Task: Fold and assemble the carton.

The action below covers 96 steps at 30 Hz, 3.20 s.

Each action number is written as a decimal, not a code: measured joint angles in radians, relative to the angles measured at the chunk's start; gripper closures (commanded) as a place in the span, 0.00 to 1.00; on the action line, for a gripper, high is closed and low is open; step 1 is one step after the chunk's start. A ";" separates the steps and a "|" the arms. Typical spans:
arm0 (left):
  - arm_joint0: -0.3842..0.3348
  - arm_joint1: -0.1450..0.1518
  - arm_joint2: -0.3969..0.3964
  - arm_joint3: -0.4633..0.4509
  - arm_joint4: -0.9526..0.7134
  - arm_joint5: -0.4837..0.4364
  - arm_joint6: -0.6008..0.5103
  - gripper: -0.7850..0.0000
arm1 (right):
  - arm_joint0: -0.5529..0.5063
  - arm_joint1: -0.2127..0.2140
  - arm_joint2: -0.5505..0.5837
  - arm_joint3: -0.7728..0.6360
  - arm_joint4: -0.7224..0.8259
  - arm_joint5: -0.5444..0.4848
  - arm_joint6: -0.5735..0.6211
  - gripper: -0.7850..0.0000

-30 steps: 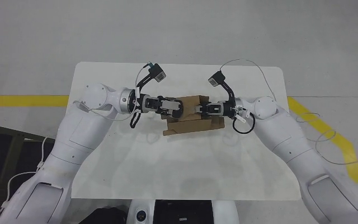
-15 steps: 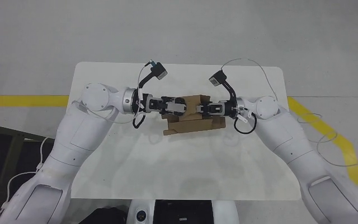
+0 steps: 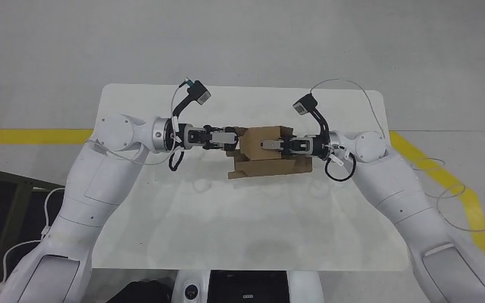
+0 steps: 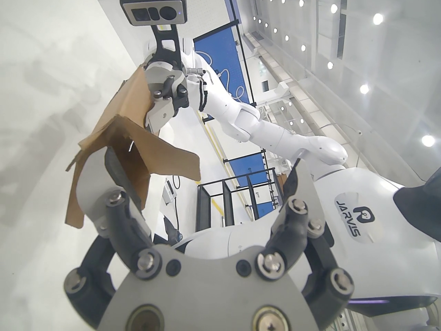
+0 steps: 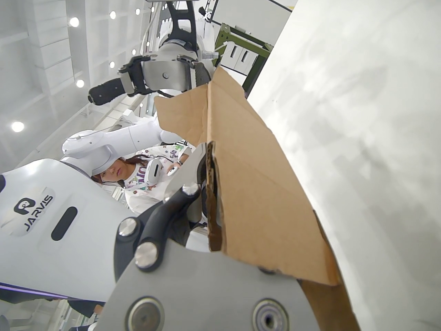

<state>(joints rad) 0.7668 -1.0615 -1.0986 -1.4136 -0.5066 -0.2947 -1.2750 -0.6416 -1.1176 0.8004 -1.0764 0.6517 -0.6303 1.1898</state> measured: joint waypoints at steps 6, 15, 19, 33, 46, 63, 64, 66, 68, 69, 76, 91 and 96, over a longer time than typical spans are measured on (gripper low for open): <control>-0.005 -0.001 0.006 0.033 0.016 -0.001 0.007 0.00 | -0.012 0.001 0.001 -0.027 -0.008 0.013 0.013 1.00; -0.028 -0.012 0.031 0.066 -0.007 -0.008 0.002 0.00 | -0.020 -0.002 -0.020 -0.070 -0.003 0.033 0.033 1.00; -0.040 -0.015 0.039 0.071 -0.013 -0.011 -0.001 0.00 | -0.021 -0.007 -0.037 -0.082 0.004 0.039 0.040 1.00; -0.056 -0.022 0.051 0.081 -0.033 -0.019 -0.027 0.00 | 0.006 -0.028 -0.084 -0.063 0.019 0.041 0.042 1.00; -0.046 -0.005 -0.017 0.065 0.039 -0.033 0.020 0.00 | 0.032 -0.024 -0.035 0.005 0.021 0.002 0.002 1.00; -0.014 -0.001 -0.014 0.002 0.064 -0.022 0.036 0.00 | 0.051 -0.045 0.016 0.083 -0.026 -0.026 -0.093 1.00; -0.014 -0.001 -0.015 0.001 0.064 -0.021 0.036 0.00 | 0.049 -0.045 0.020 0.082 -0.029 -0.025 -0.098 1.00; -0.015 -0.001 -0.014 -0.004 0.063 -0.021 0.032 0.00 | 0.045 -0.046 0.027 0.075 -0.034 -0.023 -0.110 1.00; -0.016 -0.002 -0.007 -0.008 0.065 -0.021 0.030 0.00 | 0.041 -0.047 0.031 0.066 -0.040 -0.020 -0.121 1.00; -0.017 -0.003 -0.002 -0.011 0.067 -0.021 0.030 0.00 | 0.039 -0.049 0.033 0.060 -0.045 -0.019 -0.130 1.00; -0.019 -0.009 0.021 -0.016 0.066 -0.019 0.037 0.00 | 0.024 -0.056 0.045 0.044 -0.082 -0.009 -0.196 1.00; -0.010 -0.013 0.046 -0.034 0.048 -0.003 0.022 0.00 | 0.008 -0.062 0.095 0.030 -0.155 -0.019 -0.299 1.00; -0.011 -0.018 0.064 -0.037 0.039 -0.001 0.018 0.00 | 0.001 -0.065 0.105 0.020 -0.173 -0.019 -0.319 1.00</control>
<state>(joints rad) 0.7554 -1.0797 -1.0344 -1.4503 -0.4676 -0.2958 -1.2569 -0.6410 -1.1829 0.9058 -1.0560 0.4784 -0.6492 0.8707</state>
